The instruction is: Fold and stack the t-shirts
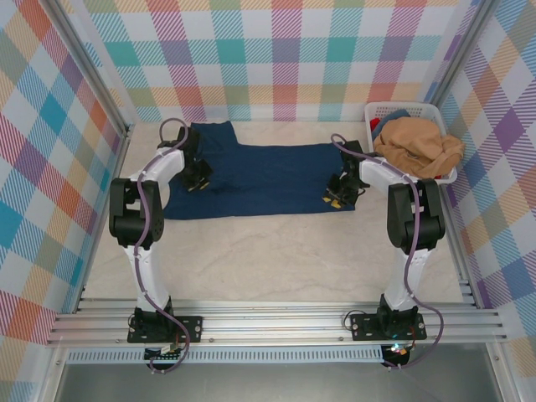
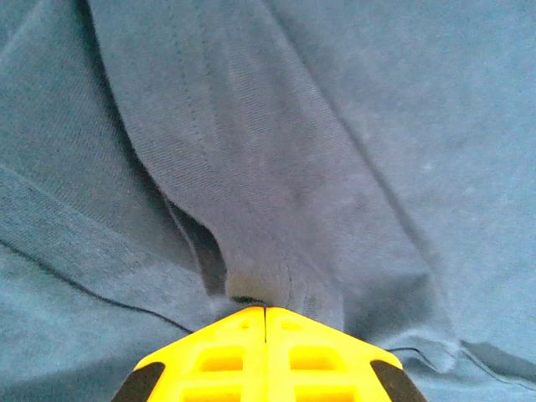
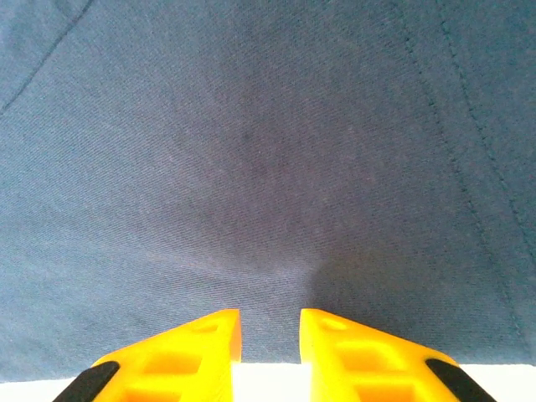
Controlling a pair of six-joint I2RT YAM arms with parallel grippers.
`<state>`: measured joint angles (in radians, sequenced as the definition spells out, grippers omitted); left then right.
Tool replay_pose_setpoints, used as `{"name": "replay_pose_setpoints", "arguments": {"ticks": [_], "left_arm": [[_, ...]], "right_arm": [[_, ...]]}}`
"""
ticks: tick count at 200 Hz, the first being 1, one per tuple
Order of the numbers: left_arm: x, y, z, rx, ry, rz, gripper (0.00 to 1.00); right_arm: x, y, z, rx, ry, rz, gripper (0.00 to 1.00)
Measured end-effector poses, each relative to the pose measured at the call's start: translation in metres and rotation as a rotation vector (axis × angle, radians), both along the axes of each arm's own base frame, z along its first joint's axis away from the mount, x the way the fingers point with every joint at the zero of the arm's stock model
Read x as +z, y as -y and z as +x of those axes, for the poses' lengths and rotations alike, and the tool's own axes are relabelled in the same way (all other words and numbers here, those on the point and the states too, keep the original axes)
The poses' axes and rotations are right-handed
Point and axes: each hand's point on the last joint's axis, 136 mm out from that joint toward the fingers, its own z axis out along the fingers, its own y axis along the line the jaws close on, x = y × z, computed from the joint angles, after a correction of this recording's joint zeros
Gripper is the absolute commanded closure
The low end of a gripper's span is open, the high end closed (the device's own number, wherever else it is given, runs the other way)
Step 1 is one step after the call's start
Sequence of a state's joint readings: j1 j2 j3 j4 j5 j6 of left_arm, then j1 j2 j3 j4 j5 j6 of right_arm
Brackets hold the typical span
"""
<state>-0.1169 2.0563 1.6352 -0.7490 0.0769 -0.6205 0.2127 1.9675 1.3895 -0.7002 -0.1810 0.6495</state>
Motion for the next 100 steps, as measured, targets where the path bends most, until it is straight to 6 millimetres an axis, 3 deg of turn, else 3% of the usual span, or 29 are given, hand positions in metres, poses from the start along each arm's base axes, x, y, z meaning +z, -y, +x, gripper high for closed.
{"name": "replay_pose_setpoints", "arguments": {"ticks": [38,100], "left_arm": [[0.029,0.009,0.035,-0.009,0.088,-0.01,1.0],[0.004,0.036,0.061,-0.078,0.057,-0.017,0.98]], "right_arm": [[0.0,0.0,0.0,0.0,-0.001,0.0,0.76],[0.0,0.001,-0.004,0.003,-0.019,-0.004,0.76]]}}
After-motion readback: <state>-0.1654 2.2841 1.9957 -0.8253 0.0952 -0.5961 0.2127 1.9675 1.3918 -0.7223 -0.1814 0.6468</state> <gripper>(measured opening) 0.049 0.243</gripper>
